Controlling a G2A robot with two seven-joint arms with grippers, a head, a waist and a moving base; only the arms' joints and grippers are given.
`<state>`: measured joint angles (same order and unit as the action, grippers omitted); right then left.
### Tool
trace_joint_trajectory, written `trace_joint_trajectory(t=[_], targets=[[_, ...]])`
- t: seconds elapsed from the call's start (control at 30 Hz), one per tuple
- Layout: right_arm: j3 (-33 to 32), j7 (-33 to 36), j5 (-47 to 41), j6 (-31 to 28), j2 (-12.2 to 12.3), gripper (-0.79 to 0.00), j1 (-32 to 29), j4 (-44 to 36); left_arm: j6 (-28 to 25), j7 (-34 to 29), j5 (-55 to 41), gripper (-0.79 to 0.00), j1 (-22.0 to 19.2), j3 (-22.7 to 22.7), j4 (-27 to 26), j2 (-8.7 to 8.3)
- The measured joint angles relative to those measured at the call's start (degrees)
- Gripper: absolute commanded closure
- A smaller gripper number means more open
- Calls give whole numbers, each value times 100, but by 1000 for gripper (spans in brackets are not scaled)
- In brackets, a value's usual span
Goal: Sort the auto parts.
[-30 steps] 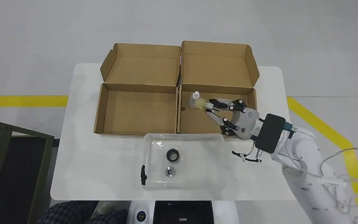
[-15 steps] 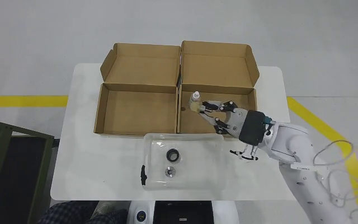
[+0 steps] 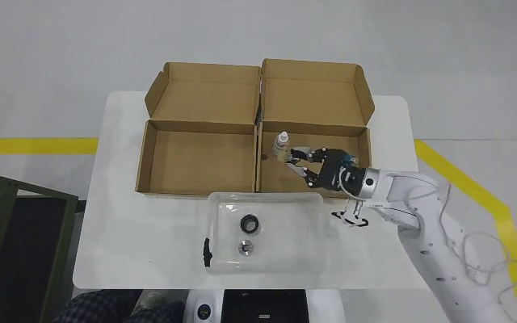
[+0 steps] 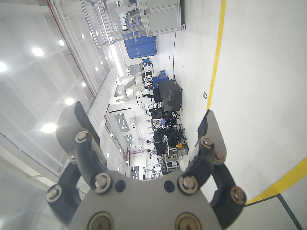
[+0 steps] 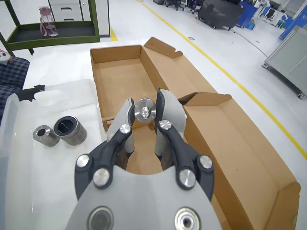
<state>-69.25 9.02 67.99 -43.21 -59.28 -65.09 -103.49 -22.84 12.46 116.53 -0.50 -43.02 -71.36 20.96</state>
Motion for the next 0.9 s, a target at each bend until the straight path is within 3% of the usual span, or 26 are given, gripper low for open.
trace_joint_trajectory(t=[0.6,0.9], targets=[[457,1508,-154,42,-83,0,830,1225,0,0,0,-785,0,0,0,0],[840,1715,-148,48,-183,0,1287,1981,0,0,0,-785,0,0,0,0]])
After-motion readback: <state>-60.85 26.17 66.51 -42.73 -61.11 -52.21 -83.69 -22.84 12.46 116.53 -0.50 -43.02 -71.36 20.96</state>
